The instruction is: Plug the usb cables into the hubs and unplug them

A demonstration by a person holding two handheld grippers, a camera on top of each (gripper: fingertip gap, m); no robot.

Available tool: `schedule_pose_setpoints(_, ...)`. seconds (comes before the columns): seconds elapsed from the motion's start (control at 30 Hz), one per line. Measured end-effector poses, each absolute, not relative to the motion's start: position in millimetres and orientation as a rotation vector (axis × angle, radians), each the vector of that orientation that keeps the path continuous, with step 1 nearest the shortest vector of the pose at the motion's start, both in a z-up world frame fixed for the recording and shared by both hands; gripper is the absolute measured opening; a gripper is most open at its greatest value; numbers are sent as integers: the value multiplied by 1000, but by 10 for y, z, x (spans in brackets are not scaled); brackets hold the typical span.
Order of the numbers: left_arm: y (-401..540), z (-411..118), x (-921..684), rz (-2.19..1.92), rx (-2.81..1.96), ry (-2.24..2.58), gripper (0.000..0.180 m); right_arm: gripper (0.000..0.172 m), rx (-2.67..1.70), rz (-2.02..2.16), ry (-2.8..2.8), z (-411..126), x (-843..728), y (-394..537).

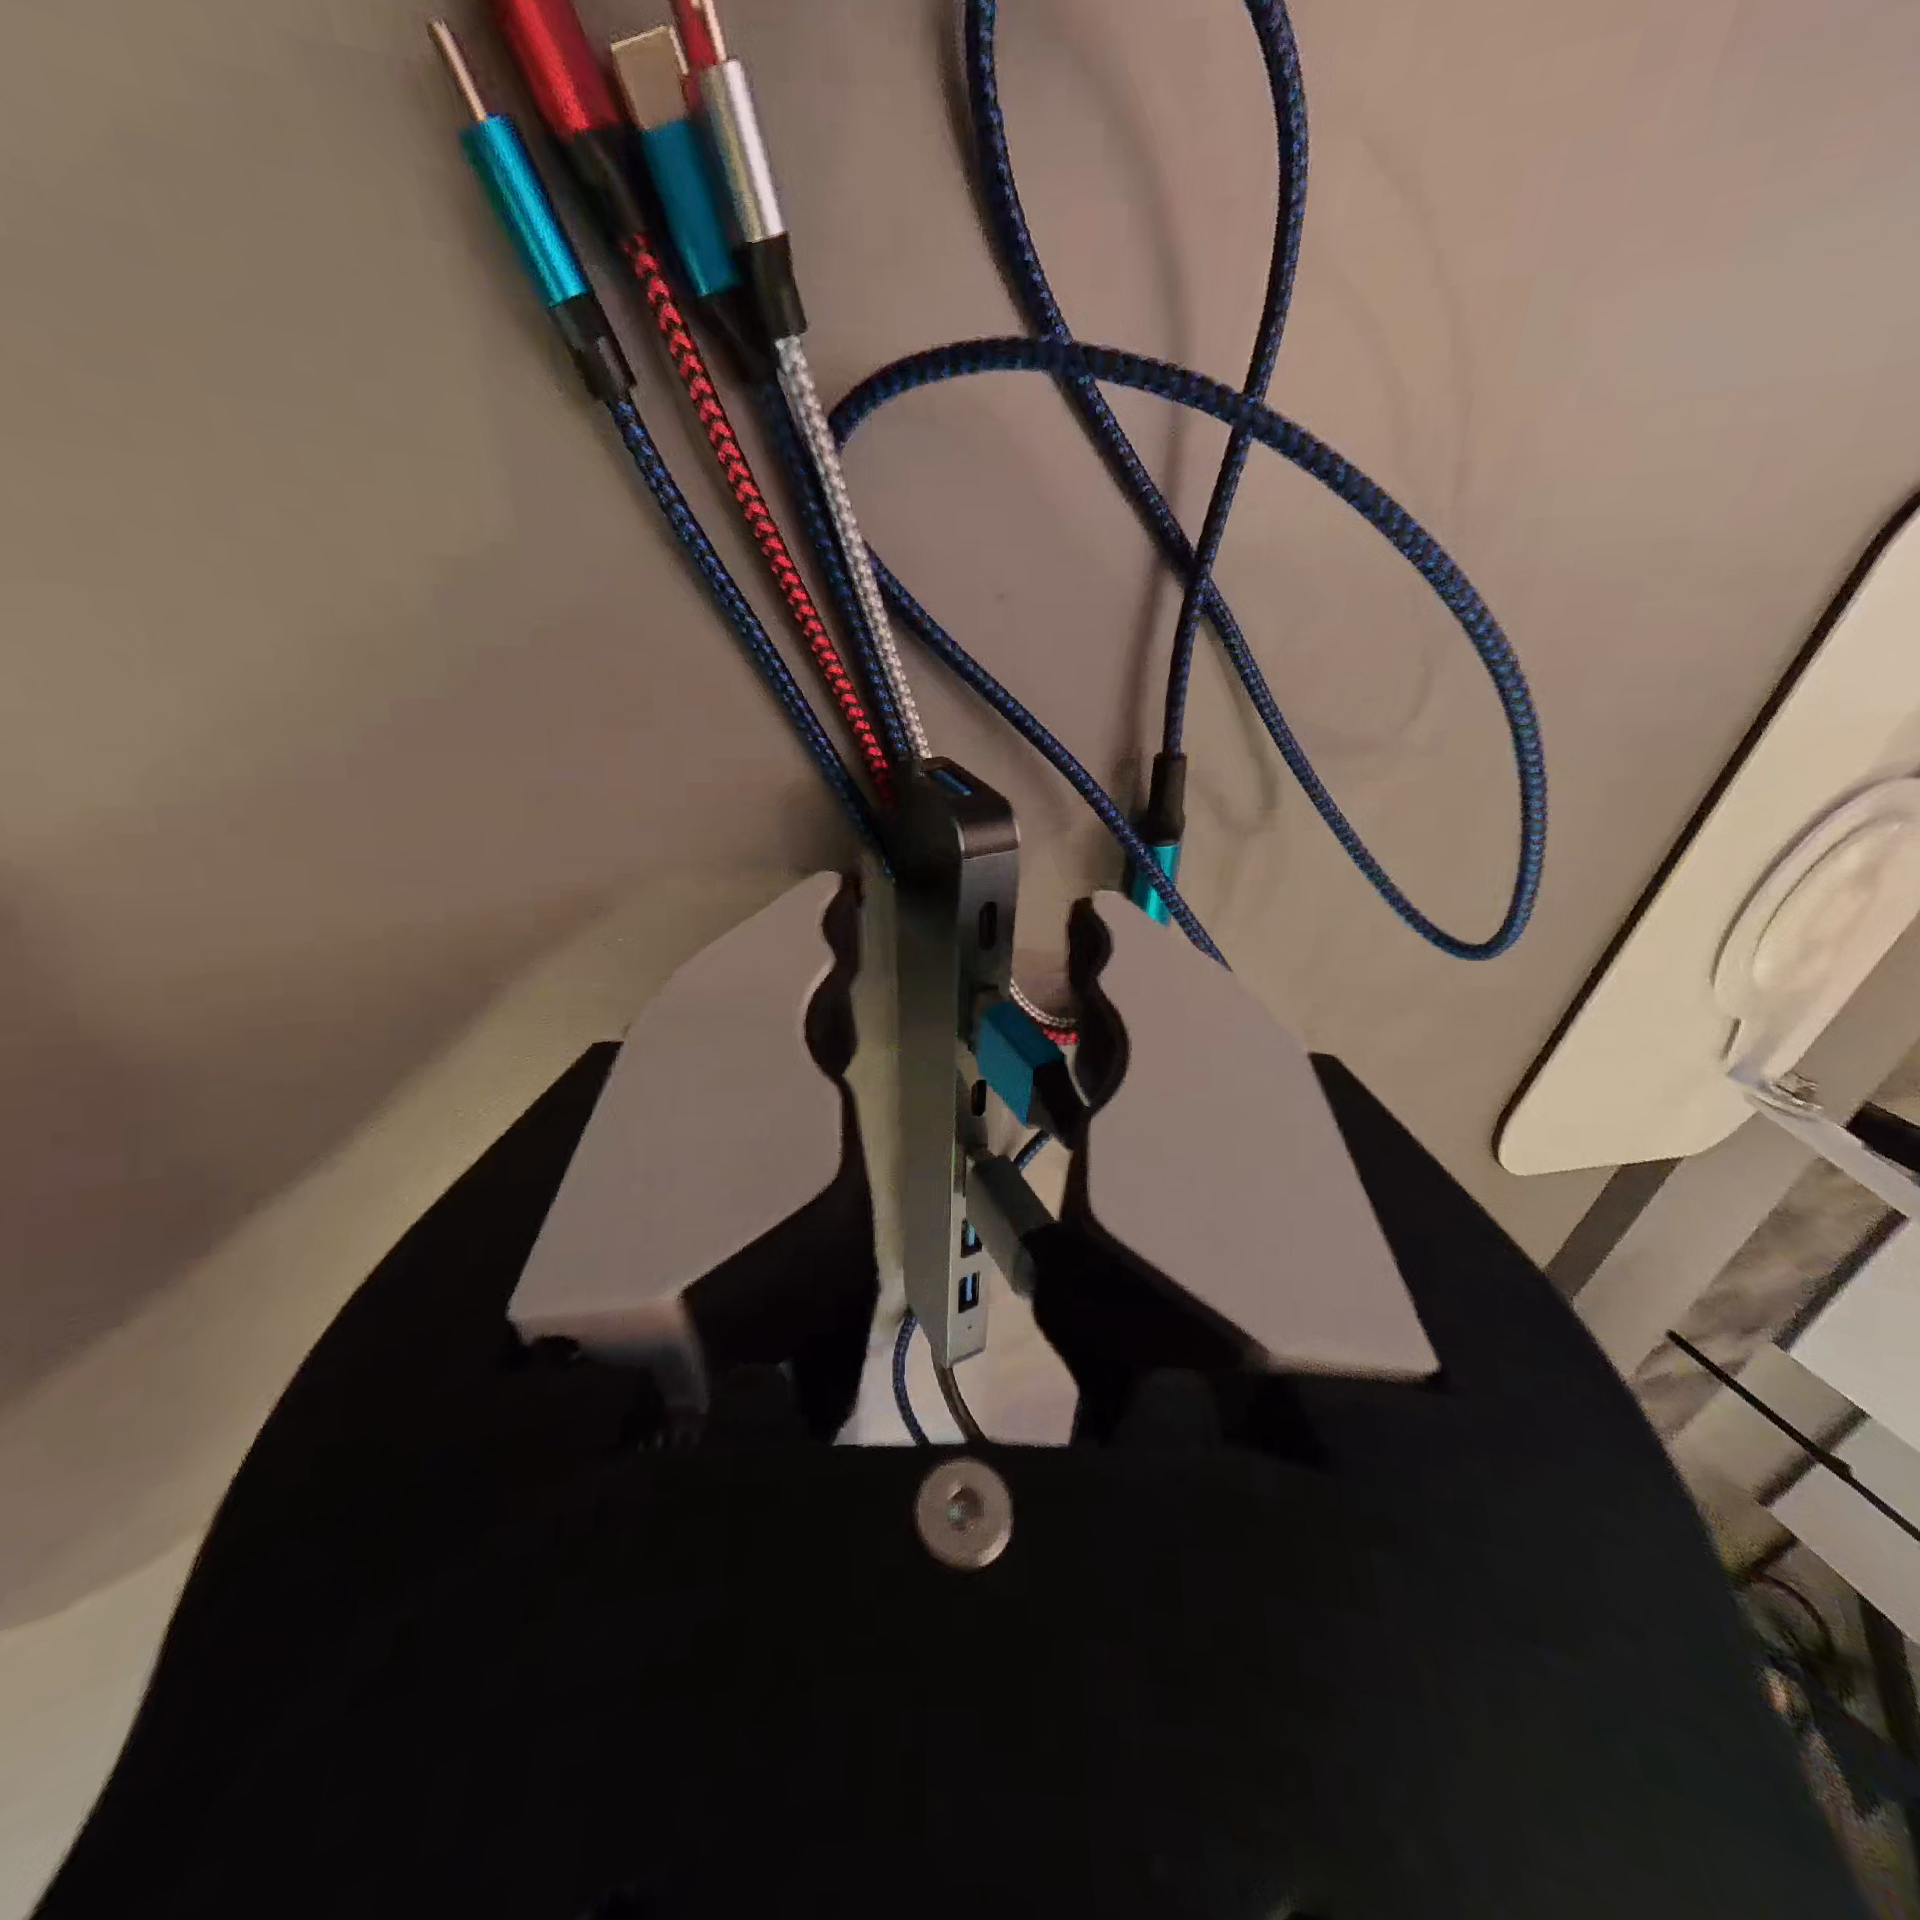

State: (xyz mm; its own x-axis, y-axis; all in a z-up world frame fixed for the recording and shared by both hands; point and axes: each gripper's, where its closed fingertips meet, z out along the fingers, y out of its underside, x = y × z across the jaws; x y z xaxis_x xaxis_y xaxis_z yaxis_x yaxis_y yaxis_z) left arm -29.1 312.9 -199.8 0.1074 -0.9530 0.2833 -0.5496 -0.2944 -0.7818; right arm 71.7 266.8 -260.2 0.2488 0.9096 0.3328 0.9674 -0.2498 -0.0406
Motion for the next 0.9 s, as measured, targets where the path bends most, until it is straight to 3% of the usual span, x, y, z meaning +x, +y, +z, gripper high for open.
schedule_pose_setpoints(0.03,3124,-1998,-288,-1078,-1901,1461,34,48,-2303,-316,-1762,-2603,700,2669)
schedule_pose_setpoints(0.13,3129,-1989,-284,-1082,-1901,1457,34,54,-2435,-130,-1784,-2650,697,2653)
schedule_pose_setpoints(0.23,3125,-1970,-277,-1085,-1896,1456,34,43,-2540,149,-1811,-2699,679,2608)
schedule_pose_setpoints(0.3,3121,-1969,-276,-1083,-1895,1458,34,22,-2507,240,-1855,-2699,648,2592)
schedule_pose_setpoints(0.67,3157,-1943,-326,-1081,-1892,1442,35,16,-2488,226,-1857,-2677,653,2579)
schedule_pose_setpoints(0.9,3208,-1951,-347,-1087,-1902,1418,35,11,-2432,243,-1738,-2295,757,2658)
